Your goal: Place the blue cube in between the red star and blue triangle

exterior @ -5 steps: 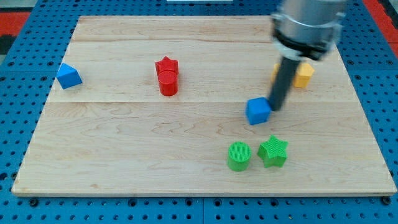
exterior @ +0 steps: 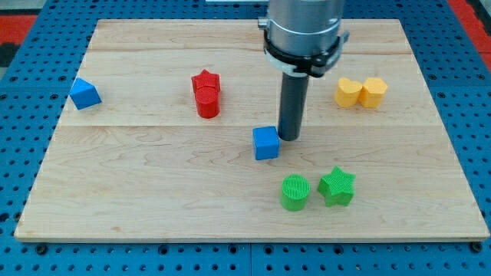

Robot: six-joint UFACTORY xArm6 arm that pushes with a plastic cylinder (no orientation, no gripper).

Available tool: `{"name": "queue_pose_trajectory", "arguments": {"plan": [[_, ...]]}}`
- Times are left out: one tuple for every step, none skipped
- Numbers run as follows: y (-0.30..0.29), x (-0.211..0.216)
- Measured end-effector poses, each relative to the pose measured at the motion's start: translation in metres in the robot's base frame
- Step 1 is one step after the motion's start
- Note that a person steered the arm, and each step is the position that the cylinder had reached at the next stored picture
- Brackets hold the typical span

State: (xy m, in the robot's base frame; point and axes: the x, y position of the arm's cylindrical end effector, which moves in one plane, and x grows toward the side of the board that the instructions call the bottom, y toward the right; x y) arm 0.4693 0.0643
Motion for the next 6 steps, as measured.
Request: {"name": "queue_pose_trajectory", "arguments": {"plan": [[-0.020, 0.027], [-0.114, 0.008], [-0.147, -0.028], [-0.171, -0.034], [-0.186, -0.061], [-0.190, -0.076]]}}
